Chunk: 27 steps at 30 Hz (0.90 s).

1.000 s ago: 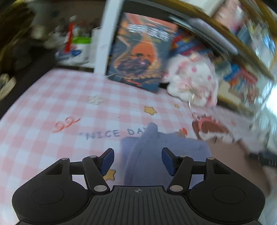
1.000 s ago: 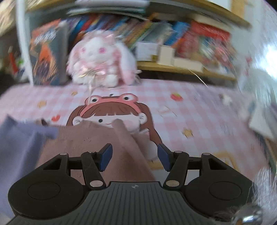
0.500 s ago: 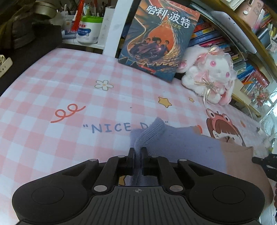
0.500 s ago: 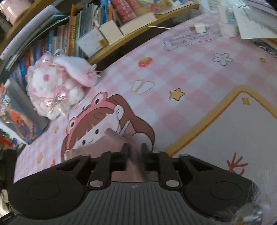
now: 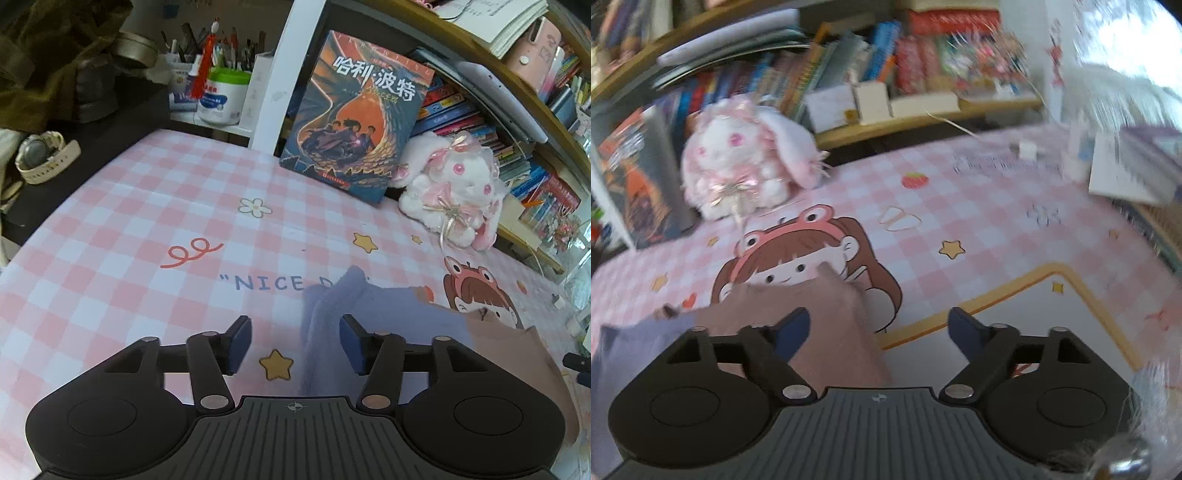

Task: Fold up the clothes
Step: 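Open both grippers and release the folded sweater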

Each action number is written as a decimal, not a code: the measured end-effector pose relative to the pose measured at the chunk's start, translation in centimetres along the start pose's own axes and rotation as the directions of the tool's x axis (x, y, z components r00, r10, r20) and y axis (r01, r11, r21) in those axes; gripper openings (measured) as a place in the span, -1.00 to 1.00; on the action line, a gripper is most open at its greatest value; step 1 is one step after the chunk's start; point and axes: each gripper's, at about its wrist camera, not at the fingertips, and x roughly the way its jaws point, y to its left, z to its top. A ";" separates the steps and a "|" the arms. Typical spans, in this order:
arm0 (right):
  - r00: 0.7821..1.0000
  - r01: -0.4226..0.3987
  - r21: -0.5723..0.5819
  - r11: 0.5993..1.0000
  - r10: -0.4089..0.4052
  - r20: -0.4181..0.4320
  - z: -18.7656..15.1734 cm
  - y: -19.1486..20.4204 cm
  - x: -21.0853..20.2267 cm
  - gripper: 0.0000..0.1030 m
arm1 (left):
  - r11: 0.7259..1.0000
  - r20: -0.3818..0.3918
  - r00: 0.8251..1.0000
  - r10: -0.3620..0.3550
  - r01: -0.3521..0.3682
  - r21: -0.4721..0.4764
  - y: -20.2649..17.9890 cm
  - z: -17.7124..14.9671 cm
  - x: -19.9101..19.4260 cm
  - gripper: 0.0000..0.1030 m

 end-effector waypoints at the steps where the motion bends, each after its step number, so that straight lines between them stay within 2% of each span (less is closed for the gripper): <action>1: 1.000 0.006 -0.019 1.000 -0.006 0.005 -0.2 0.3 -0.5 0.76 | 1.000 0.011 1.000 0.009 -0.009 0.004 -0.3 -0.1 -0.4 0.32; 4: 1.000 0.013 -0.046 0.999 -0.012 0.012 -0.9 0.9 -1.5 0.96 | 0.999 0.045 0.998 0.037 -0.037 0.015 -1.2 -0.6 -1.7 0.50; 9: 1.000 -0.021 -0.056 0.998 0.021 -0.006 -2.1 1.0 -2.9 0.98 | 0.996 0.094 0.993 0.075 -0.078 0.031 -2.6 -1.7 -3.9 0.69; 21: 0.997 -0.067 -0.128 0.989 0.061 -0.050 -6.5 -0.2 -6.2 0.99 | 0.993 0.066 0.992 0.110 -0.113 0.034 -6.1 -6.8 -7.6 0.75; 27: 0.997 -0.066 -0.164 0.984 0.057 -0.058 -8.5 -1.6 -8.1 0.99 | 0.991 0.012 0.991 0.132 -0.132 0.027 -8.2 -10.1 -8.9 0.75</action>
